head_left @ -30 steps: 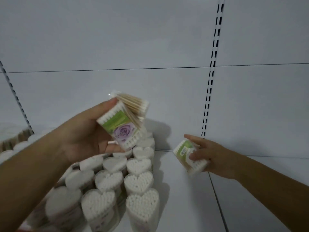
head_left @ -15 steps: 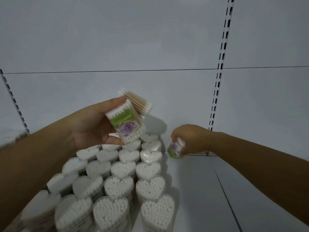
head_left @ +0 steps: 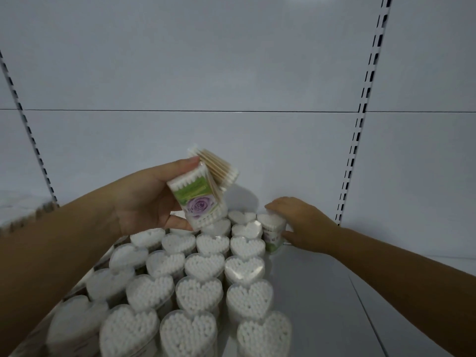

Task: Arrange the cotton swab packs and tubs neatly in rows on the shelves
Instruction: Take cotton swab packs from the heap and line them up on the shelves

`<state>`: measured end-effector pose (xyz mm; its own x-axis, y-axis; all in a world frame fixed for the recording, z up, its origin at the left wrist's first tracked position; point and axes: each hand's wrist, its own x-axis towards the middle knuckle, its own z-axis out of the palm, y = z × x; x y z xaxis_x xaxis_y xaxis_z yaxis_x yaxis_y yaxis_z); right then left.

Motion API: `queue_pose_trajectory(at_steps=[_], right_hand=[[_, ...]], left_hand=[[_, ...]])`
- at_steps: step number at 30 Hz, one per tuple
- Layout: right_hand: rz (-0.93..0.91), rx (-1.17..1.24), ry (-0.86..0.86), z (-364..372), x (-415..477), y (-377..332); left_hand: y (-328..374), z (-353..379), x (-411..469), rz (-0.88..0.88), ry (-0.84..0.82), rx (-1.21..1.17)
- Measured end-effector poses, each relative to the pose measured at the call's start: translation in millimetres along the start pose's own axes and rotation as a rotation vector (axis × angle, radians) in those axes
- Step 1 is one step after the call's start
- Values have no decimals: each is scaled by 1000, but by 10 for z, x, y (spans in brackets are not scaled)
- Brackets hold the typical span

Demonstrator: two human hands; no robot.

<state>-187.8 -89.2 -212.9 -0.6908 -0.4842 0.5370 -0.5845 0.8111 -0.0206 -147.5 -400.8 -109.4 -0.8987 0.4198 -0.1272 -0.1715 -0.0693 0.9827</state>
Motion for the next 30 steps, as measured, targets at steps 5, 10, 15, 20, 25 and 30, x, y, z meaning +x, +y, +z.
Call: queue_pose_trajectory(at_steps=[5, 10, 15, 20, 25, 30], right_hand=[[443, 838, 148, -673, 190, -609], [480, 1269, 72, -963, 162, -849], [646, 1422, 167, -1114, -41, -583], [598, 885, -75, -1098, -372, -377], [381, 187, -529, -949, -433, -433], [279, 94, -621, -933, -401, -484]], left_hand=[[68, 380, 7, 0, -118, 158], [23, 646, 177, -55, -181, 159], [35, 553, 192, -69, -129, 70], [41, 411, 220, -83, -52, -139], [3, 548, 171, -53, -42, -125], [-7, 610, 153, -35, -46, -133]])
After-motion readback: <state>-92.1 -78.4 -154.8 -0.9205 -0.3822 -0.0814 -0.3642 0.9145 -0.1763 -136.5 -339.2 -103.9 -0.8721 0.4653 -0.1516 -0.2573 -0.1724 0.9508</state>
